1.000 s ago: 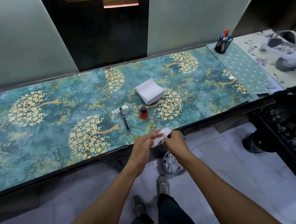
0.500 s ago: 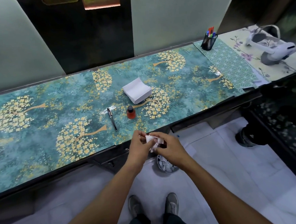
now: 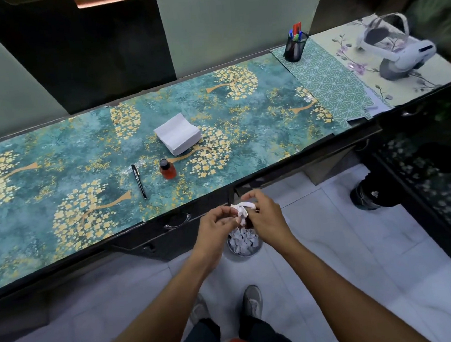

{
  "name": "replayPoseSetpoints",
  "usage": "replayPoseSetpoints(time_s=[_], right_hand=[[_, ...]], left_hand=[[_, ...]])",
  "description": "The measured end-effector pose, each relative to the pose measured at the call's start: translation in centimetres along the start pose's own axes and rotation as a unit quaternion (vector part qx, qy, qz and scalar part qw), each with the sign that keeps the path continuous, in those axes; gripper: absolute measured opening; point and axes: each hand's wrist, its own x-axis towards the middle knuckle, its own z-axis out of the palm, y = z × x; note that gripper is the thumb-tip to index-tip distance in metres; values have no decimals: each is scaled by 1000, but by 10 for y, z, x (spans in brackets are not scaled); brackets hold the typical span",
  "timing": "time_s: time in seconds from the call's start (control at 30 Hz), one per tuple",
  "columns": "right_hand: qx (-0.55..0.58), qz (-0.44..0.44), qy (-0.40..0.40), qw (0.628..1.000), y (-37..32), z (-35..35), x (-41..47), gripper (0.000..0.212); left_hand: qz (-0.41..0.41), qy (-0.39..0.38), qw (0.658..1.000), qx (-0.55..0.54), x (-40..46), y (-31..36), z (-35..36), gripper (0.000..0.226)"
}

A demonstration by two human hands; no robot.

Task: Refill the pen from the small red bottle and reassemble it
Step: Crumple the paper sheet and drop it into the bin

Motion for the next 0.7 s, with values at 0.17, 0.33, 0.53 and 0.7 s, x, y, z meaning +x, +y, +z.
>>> replayPoseSetpoints(time_s=[0.17, 0.33, 0.53, 0.7], right_hand=[[31, -4, 51, 998, 10, -25, -2, 12], [28, -51, 0, 998, 17, -37, -11, 15], [37, -87, 5, 996, 29, -49, -10, 13], [108, -54, 3, 993, 31, -64, 3, 7]], left_hand=[[42, 16, 998, 54, -2, 3, 30, 10], [72, 85, 991, 77, 4, -1, 51, 21], [61, 74, 994, 57, 3, -9, 62, 16], [48, -1, 999, -1, -1, -9, 67, 27]])
